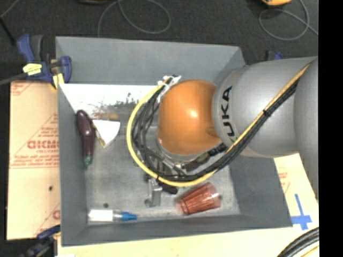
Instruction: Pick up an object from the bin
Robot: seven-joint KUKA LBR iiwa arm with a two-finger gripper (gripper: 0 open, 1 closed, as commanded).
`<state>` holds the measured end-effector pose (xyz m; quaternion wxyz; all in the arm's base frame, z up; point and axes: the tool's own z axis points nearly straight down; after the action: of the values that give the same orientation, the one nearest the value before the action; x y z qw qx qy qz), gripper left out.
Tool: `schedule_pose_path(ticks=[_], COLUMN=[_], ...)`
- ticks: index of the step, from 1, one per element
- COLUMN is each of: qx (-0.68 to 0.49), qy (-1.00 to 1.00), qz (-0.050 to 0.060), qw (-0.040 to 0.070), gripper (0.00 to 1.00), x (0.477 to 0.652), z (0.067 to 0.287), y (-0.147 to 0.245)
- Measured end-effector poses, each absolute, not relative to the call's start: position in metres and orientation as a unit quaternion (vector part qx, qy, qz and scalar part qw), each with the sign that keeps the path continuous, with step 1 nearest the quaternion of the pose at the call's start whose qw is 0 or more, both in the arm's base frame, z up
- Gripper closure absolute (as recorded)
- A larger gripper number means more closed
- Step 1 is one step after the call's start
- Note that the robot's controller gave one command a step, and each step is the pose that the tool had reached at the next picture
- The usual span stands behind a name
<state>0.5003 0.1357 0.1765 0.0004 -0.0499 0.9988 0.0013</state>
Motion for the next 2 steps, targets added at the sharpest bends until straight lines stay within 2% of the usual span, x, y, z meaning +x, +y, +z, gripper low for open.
schedule_pose_path(ticks=[1, 2], qx=[-0.193, -0.249], qy=[0.981, 0.968], qz=[-0.001, 0.001], qw=[0.002, 0.001], gripper=[0.0, 0.0], x=[0.499, 0.502], z=[0.151, 0.144], y=[0.103, 0.083])
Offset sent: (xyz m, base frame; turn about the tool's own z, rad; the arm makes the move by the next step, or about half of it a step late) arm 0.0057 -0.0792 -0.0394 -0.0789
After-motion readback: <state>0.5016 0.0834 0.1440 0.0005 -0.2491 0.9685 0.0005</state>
